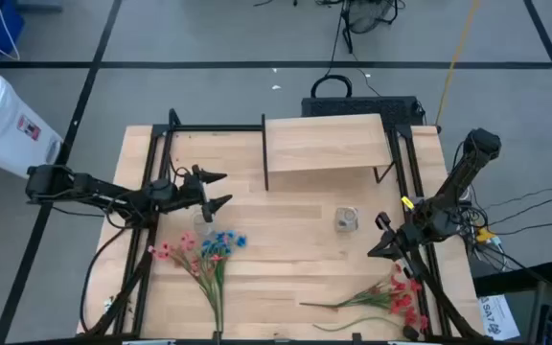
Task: Pick and place flowers into a vace then onto a shelf
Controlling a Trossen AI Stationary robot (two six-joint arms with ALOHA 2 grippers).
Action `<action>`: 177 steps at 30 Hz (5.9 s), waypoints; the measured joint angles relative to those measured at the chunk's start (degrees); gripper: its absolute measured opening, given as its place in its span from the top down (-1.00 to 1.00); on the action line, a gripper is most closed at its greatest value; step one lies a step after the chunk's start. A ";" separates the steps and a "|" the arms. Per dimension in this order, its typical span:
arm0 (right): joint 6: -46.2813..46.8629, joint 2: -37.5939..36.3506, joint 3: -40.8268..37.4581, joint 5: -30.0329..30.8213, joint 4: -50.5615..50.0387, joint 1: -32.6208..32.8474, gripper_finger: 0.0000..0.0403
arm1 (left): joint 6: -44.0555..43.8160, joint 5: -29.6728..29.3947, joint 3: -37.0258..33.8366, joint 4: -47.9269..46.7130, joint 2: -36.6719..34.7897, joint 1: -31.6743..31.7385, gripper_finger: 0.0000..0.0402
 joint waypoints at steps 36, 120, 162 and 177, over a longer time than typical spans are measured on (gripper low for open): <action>0.01 -0.01 0.01 0.00 0.02 -0.01 0.98 | -0.02 0.01 0.00 0.01 -0.02 0.00 -0.82; 20.68 48.23 49.84 12.61 -38.12 -16.73 0.98 | -7.83 3.48 0.02 12.54 0.00 0.26 -0.82; 55.25 55.38 53.94 -30.13 -58.48 -17.93 0.78 | -2.88 0.46 0.02 12.05 0.00 0.28 -0.82; 52.13 67.49 53.90 -35.13 -47.11 -13.45 -0.06 | -3.04 -1.09 0.04 11.04 0.00 0.35 -0.82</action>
